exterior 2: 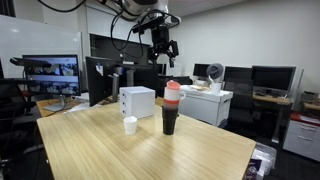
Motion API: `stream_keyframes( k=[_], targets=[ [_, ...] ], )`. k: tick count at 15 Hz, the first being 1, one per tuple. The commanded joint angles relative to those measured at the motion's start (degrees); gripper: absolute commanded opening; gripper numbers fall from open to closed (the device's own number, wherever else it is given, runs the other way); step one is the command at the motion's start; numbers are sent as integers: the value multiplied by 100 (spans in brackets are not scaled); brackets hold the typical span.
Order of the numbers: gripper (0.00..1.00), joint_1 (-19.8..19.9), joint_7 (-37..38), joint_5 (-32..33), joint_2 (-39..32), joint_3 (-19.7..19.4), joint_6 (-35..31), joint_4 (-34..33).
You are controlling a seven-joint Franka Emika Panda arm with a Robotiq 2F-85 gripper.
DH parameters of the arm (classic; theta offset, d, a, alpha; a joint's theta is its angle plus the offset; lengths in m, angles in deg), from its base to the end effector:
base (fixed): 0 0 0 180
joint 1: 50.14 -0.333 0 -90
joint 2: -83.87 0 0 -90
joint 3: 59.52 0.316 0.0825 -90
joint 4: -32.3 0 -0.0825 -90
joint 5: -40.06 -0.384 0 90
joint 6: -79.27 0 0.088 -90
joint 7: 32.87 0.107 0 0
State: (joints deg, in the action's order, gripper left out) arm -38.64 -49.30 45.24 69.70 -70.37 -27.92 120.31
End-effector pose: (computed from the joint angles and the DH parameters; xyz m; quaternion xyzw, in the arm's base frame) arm 0.5999 -0.2407 0.5231 0.9961 -0.0363 0.0210 0.0780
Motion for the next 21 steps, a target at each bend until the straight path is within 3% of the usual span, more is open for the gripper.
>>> stream_keyframes(
  k=[1, 16, 17, 18, 20, 21],
  targets=[
    [100, 214, -3, -167, -369, 31, -29, -302],
    [100, 630, -955, -244, -1414, 320, -250, -1008],
    [97, 640, -990, -249, -1440, 337, -246, -1064],
    [74, 649, -1018, -253, -1461, 354, -252, -1108],
    [70, 672, -1090, -259, -1477, 387, -261, -1165],
    [62, 683, -1103, -260, -1482, 402, -260, -1192]
  ],
)
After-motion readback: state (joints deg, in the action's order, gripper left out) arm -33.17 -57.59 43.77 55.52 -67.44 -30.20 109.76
